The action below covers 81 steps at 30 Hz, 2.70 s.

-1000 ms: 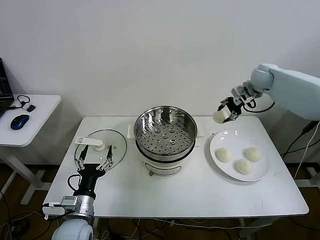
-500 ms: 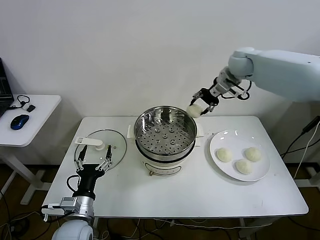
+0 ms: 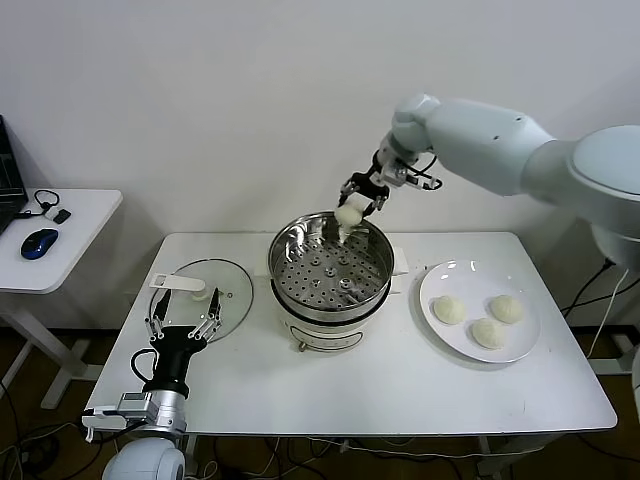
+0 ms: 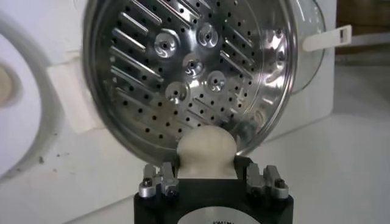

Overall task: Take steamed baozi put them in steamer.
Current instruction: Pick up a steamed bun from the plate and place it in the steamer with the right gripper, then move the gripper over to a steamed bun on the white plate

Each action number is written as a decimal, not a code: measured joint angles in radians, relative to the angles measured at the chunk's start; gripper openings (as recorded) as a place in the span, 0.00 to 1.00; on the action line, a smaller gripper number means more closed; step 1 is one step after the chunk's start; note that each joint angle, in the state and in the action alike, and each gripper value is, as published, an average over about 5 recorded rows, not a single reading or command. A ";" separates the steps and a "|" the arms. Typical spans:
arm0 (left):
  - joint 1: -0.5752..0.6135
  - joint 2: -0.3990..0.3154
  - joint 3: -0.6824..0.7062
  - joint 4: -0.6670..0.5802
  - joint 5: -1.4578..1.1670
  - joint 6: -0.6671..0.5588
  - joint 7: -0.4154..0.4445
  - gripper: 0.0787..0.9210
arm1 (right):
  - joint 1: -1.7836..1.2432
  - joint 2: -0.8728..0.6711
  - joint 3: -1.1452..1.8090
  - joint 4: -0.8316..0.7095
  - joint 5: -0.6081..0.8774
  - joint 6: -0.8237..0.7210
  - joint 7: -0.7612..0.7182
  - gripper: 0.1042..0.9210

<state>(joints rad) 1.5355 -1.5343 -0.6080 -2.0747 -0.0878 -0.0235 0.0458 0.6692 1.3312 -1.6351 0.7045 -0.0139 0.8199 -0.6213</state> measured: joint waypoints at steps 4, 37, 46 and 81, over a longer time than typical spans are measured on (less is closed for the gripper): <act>0.000 0.001 -0.007 0.000 -0.007 0.000 0.000 0.88 | -0.028 0.044 0.012 -0.041 -0.038 0.005 0.019 0.62; -0.003 0.003 -0.027 0.007 -0.021 -0.004 -0.001 0.88 | -0.094 0.130 -0.098 -0.102 0.060 0.004 0.024 0.62; -0.007 0.003 -0.026 0.010 -0.022 -0.003 -0.001 0.88 | -0.096 0.133 -0.117 -0.103 0.089 0.004 0.010 0.71; 0.010 0.006 -0.019 -0.016 -0.017 0.004 -0.001 0.88 | 0.191 -0.017 -0.382 0.284 0.510 0.004 -0.041 0.88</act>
<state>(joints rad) 1.5453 -1.5285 -0.6271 -2.0906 -0.1048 -0.0195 0.0445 0.8600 1.3138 -2.0169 0.9884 0.4963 0.8235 -0.6619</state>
